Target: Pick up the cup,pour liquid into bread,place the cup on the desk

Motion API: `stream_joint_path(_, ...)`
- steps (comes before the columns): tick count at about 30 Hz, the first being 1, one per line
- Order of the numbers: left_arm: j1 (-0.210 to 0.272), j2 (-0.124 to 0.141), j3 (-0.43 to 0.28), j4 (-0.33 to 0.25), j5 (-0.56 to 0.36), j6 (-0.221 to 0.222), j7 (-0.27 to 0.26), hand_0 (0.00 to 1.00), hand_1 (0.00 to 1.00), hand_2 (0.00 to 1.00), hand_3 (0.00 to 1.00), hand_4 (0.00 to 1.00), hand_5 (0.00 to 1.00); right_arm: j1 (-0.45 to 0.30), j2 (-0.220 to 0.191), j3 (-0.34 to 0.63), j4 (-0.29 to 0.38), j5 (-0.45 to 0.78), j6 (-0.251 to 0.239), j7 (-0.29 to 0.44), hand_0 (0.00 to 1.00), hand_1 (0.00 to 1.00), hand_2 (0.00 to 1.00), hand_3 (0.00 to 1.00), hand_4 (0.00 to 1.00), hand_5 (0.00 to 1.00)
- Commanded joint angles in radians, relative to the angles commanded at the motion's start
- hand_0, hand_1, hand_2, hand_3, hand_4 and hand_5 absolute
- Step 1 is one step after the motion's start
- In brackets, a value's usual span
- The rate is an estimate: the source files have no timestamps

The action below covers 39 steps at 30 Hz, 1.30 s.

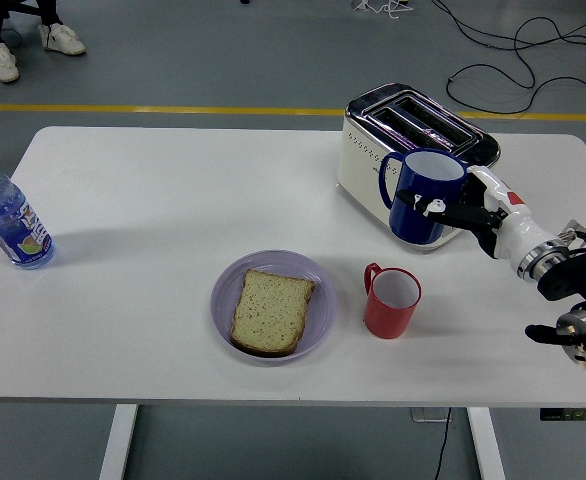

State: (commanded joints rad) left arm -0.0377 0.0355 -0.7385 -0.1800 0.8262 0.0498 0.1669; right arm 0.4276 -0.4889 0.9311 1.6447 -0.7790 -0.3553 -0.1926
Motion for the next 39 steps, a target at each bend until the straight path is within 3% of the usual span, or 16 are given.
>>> stream_joint_path(14,0.007,-0.001,-0.005,0.0,0.007,-0.001,0.0,0.663,0.706,0.728,0.629,0.382,0.932,-0.079,-0.02,0.074,-0.012,0.003,-0.009,0.013,0.433,0.428,0.553,0.566,0.619,0.002)
stream_joint_path(35,0.017,-0.003,-0.009,0.0,0.023,-0.003,0.002,0.661,0.706,0.728,0.629,0.381,0.938,-0.166,-0.004,0.183,-0.06,0.007,-0.018,0.058,0.436,0.427,0.552,0.567,0.607,0.002)
stream_joint_path(39,0.016,-0.005,-0.007,0.0,0.02,-0.003,0.001,0.661,0.706,0.728,0.629,0.379,0.94,-0.193,0.008,0.204,-0.072,-0.001,-0.029,0.096,0.436,0.426,0.552,0.568,0.607,0.002)
